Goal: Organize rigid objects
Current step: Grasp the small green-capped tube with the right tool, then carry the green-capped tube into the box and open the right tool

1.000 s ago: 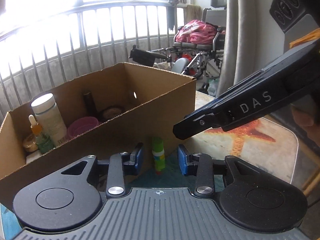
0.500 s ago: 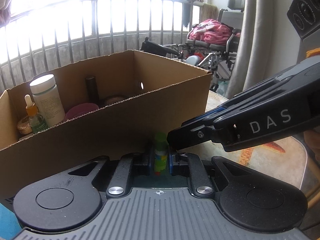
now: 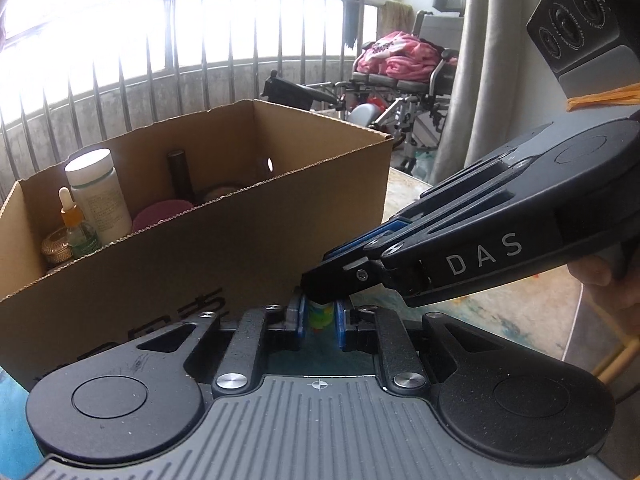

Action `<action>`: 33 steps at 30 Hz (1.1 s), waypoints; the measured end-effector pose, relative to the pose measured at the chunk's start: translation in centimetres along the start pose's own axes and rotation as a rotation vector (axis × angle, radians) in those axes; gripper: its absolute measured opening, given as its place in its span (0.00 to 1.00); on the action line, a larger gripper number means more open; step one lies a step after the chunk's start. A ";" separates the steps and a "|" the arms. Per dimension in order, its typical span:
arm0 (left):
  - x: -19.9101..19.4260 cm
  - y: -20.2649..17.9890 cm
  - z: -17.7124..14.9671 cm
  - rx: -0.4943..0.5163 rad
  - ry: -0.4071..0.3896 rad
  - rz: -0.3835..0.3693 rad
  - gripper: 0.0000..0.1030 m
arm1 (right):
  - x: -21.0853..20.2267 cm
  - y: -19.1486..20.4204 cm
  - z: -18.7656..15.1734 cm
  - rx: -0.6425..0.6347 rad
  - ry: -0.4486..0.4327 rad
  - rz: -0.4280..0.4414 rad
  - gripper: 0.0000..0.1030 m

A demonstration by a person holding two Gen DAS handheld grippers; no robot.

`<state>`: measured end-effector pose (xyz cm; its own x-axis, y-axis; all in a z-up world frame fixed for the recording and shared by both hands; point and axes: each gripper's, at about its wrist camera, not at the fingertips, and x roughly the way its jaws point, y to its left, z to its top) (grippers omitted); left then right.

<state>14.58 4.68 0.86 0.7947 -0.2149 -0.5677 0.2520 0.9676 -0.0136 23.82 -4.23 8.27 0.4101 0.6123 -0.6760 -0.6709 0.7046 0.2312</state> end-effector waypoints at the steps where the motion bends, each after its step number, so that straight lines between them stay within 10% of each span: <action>1: -0.6 0.1 0.3 -0.002 -0.001 -0.010 0.12 | -0.6 0.2 0.1 0.000 -0.010 0.013 0.17; 12: -7.6 3.4 8.0 0.123 -0.026 0.024 0.12 | -6.0 4.3 7.2 -0.069 -0.143 0.132 0.17; 21: 1.5 10.7 11.0 0.108 0.198 0.113 0.12 | 4.8 3.1 15.9 -0.020 0.021 0.119 0.17; 33: 8.4 14.3 8.9 0.178 0.383 0.119 0.12 | 14.2 0.0 15.5 0.026 0.150 0.132 0.16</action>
<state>29.71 15.52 3.23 0.5705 -0.0067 -0.8213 0.2890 0.9377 0.1930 39.23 9.98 9.47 0.2216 0.6407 -0.7351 -0.6957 0.6321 0.3412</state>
